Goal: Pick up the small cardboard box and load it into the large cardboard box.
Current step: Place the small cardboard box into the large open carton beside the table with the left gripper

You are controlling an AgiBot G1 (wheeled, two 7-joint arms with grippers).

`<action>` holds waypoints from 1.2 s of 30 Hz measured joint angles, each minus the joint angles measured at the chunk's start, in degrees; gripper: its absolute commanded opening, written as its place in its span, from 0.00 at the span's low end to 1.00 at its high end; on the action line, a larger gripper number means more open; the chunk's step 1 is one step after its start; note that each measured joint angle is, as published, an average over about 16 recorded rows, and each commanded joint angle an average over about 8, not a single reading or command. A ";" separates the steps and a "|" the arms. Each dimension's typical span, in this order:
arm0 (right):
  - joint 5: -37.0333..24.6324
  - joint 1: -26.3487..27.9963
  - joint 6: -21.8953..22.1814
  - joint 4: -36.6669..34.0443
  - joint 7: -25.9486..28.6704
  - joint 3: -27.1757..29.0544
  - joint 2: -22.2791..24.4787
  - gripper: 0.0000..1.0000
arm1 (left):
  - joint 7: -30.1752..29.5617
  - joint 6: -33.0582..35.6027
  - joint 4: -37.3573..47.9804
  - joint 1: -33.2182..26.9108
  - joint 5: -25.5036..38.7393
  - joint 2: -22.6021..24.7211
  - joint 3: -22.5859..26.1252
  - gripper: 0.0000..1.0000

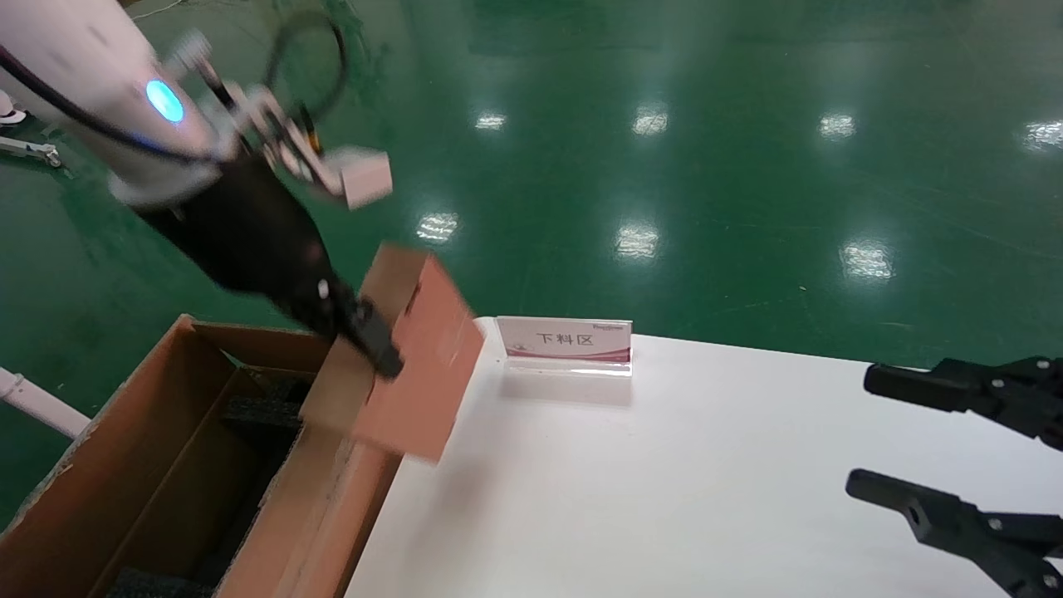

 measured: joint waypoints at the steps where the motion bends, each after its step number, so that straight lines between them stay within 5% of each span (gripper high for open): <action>1: 0.00 0.00 0.00 0.00 0.00 0.00 0.00 1.00 | 0.76 0.03 0.05 -0.98 -0.25 -0.44 -0.78 0.00; 13: 0.00 0.00 0.00 0.00 0.00 0.00 0.00 1.00 | 8.98 0.20 0.45 -11.02 1.39 -6.38 -8.81 0.00; 21: 0.00 0.00 0.00 0.00 0.00 0.00 0.00 1.00 | 13.11 0.22 -0.57 -16.06 6.25 -9.16 -9.33 0.00; 28: 0.00 0.00 0.00 0.00 0.00 0.00 0.00 1.00 | 15.60 0.23 -1.67 -23.07 7.48 -9.30 -0.50 0.00; 36: 0.00 0.00 0.00 0.00 0.00 0.00 0.00 1.00 | 18.03 0.23 -0.74 -33.50 2.40 -5.88 20.40 0.00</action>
